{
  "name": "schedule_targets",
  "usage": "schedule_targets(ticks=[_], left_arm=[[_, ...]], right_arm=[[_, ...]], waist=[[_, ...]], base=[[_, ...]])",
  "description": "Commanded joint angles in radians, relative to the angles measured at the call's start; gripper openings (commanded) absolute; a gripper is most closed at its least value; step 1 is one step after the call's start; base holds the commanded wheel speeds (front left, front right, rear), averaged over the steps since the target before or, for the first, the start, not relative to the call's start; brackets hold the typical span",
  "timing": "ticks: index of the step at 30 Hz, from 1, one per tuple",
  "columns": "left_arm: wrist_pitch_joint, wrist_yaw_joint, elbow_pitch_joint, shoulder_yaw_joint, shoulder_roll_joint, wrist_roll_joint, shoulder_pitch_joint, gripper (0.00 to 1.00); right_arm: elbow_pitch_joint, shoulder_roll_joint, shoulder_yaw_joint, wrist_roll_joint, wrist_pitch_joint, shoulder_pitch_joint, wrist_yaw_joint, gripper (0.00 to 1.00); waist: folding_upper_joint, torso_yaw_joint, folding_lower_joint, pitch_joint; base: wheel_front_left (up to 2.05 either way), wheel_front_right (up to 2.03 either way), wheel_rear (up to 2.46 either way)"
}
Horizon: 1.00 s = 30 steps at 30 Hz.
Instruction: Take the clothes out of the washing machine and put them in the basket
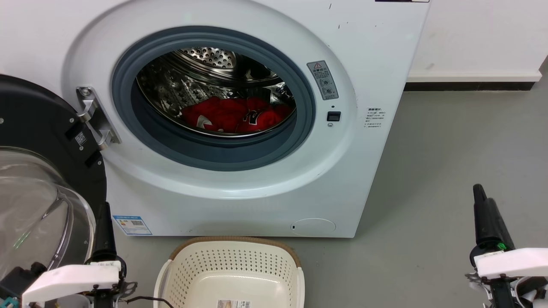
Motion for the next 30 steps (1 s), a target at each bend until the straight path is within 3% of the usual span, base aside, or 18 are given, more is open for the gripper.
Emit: schedule_targets(ticks=[1, 12, 19, 30], left_arm=[[-0.011, 0.009, -0.044, -0.004, 0.002, 0.04, -0.001, 1.0], [-0.045, 0.052, -0.158, -0.059, 0.003, 0.23, 0.032, 1.0], [-0.066, 0.048, -0.187, -0.123, 0.003, 0.383, 0.057, 1.0], [-0.098, 0.105, -0.231, -0.202, 0.003, 0.623, 0.07, 1.0]], right_arm=[[-0.042, -0.005, 0.003, -0.066, -0.011, -0.001, 0.0, 1.0], [-0.151, -0.005, 0.046, -0.331, -0.046, 0.009, 0.0, 1.0], [-0.174, -0.005, 0.058, -0.454, -0.068, 0.024, 0.0, 1.0], [-0.203, -0.005, 0.085, -0.618, -0.099, 0.037, 0.0, 1.0]], waist=[[0.0, 0.0, 0.0, 0.001], [0.0, -0.001, 0.0, 0.005], [0.0, -0.002, 0.0, 0.004], [0.0, -0.005, 0.0, 0.005]], base=[[0.0, 0.0, 0.0], [0.0, 0.0, 0.0], [0.0, 0.0, 0.0], [0.0, 0.0, 0.0]])
